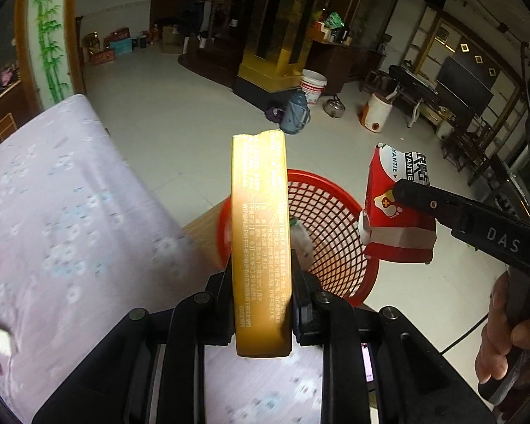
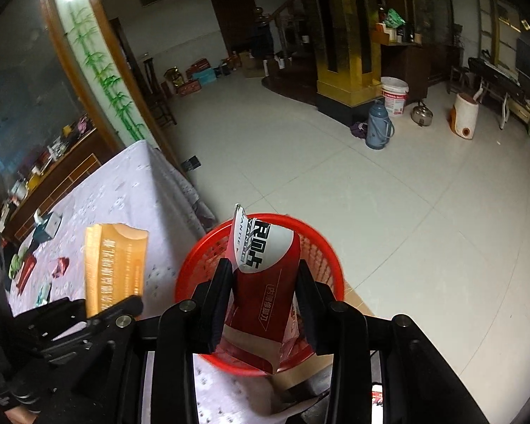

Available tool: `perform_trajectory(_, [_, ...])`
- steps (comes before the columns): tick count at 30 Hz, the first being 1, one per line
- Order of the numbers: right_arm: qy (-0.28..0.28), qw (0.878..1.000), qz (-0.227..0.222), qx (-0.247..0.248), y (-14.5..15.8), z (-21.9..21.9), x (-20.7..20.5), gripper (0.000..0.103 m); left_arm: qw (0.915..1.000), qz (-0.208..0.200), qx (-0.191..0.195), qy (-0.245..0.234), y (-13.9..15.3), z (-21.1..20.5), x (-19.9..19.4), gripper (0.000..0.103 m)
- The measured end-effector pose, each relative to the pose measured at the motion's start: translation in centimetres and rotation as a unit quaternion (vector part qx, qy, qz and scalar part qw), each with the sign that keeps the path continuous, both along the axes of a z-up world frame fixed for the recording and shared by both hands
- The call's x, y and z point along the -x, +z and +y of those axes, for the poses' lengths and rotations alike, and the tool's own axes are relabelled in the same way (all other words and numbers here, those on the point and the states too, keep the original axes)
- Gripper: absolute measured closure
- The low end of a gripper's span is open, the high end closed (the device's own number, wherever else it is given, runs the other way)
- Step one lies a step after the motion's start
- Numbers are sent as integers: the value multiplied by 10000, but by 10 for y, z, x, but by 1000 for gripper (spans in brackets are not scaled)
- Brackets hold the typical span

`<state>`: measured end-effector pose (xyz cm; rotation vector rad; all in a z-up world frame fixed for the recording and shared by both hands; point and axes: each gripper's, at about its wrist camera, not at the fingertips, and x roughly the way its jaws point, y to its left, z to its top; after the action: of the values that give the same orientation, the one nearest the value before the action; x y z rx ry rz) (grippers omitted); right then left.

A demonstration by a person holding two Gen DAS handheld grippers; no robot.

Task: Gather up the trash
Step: 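Open both tools over the red basket to drop packet and box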

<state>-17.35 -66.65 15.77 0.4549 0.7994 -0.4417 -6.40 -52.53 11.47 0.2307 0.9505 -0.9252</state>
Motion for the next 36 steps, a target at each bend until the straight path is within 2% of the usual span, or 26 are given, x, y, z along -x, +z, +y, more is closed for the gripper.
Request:
perform_trajectory(4, [-4, 10000, 27, -91, -5, -13, -9, 61, 9999, -1, -32, -97, -6, -25, -3, 80])
perform_trajectory(5, [-1, 9999, 13, -124, -6, -17, -12, 59, 10000, 17, -41, -83, -7, -29, -4, 74])
perform_trajectory(6, [-7, 9999, 10, -151, -7, -20, -14, 53, 10000, 19, -29, -46, -6, -31, -5, 62])
perform_trajectory(7, [-27, 9999, 13, -159, -7, -23, -16, 49, 10000, -1, -3, 14, -6, -30, -7, 59])
perform_trajectory(13, [-72, 9999, -61, -140, -4, -25, -14, 47, 9997, -30, 118, 230, 7, -10, -9, 58])
perform_trajectory(16, [66, 9999, 9, -127, -6, -11, -15, 47, 9993, -80, 134, 351, 11, 12, -5, 58])
perform_trajectory(22, [390, 9981, 305, 353, -11, 48, -19, 46, 9970, -195, 52, 747, 10, 68, 3, 56])
perform_trajectory(28, [968, 9930, 345, 589, -14, 117, -23, 46, 9929, -237, -65, 1164, 7, 127, 10, 55])
perform_trajectory(32, [1338, 9893, 308, 486, -16, 153, -31, 46, 9861, -285, -197, 1624, 5, 173, 10, 55])
perform_trajectory(36, [1679, 9845, 318, 383, -20, 190, -40, 46, 9753, -352, -350, 2150, 2, 220, 4, 55])
